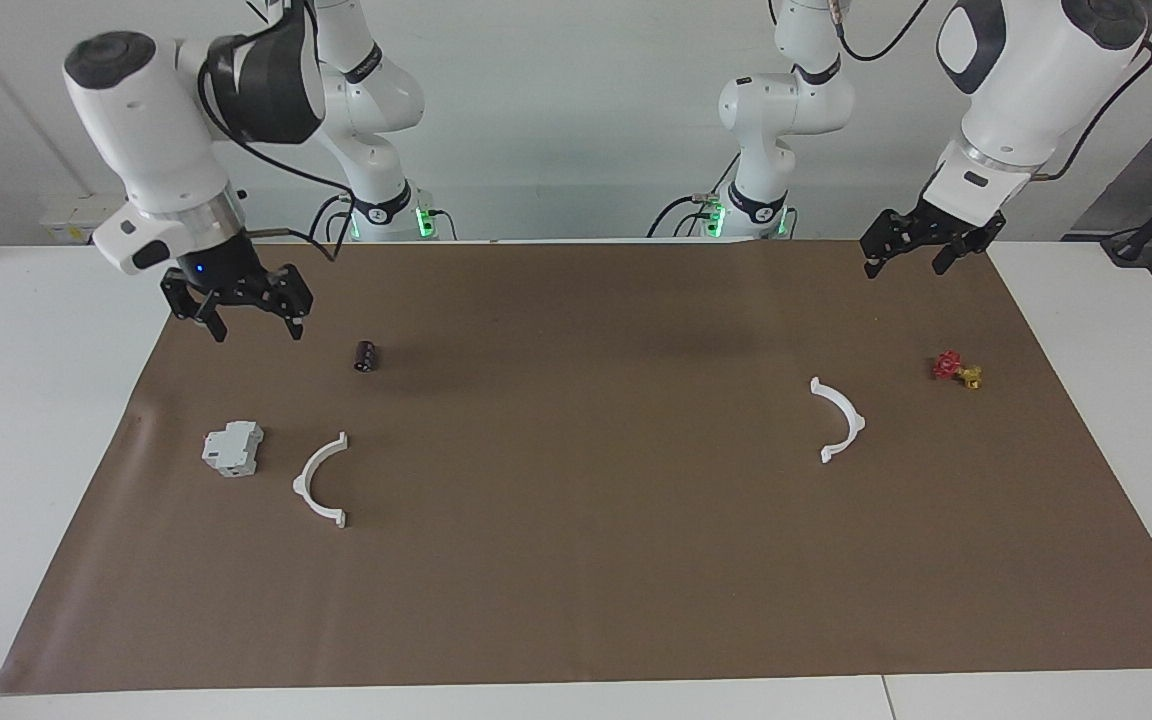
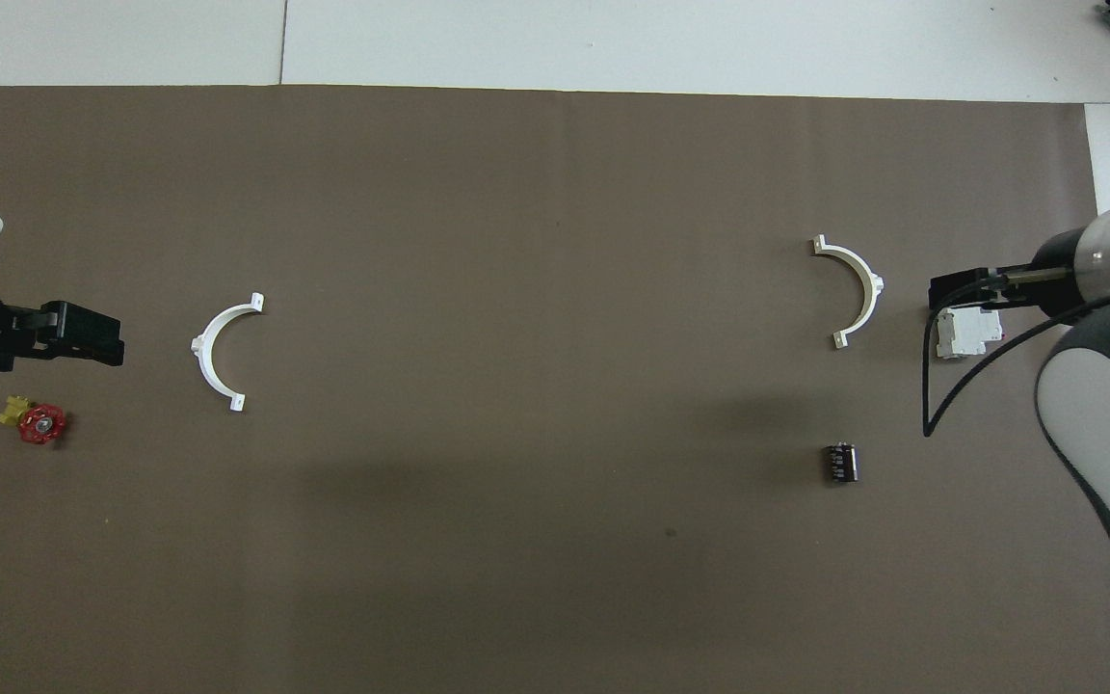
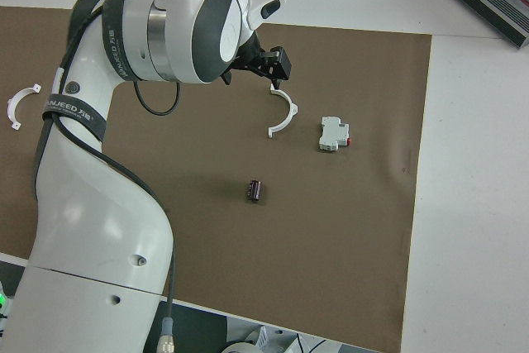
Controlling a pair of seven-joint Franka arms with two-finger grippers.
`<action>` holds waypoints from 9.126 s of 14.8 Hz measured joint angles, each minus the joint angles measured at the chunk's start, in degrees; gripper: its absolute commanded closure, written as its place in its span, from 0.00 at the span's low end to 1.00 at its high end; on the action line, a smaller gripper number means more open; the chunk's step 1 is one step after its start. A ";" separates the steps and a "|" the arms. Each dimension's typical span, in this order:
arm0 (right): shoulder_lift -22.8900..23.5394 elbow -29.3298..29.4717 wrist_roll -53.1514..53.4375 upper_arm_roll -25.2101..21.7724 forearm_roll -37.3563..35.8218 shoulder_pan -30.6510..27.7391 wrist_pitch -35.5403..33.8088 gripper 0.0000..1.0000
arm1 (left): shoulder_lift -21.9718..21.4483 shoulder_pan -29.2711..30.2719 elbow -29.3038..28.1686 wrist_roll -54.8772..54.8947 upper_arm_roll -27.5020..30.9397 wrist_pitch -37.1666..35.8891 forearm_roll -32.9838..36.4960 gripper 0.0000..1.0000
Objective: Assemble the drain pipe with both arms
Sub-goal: 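Reach the right gripper to the white half-ring farther from the robot, then grasp the white half-ring with the right gripper and lift it, then carry the half-ring toward the table center with the right gripper, then release the half-ring at center and withdraw the right gripper, then reach the left gripper to the other white half-ring and grasp it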
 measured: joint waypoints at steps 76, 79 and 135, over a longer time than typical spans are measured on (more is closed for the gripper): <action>26.47 4.67 31.51 0.84 -4.89 31.20 21.58 0.76 | 0.00 0.14 -0.34 0.00 0.27 0.87 0.00 0.00; 26.48 4.50 31.52 0.84 -4.89 31.20 21.58 0.00 | 0.00 0.14 -0.35 0.00 0.33 0.91 0.00 0.00; -1.49 13.87 -1.30 -4.26 -4.09 2.23 -21.75 0.00 | 7.05 -2.06 -40.03 -24.05 2.50 58.17 -0.02 1.00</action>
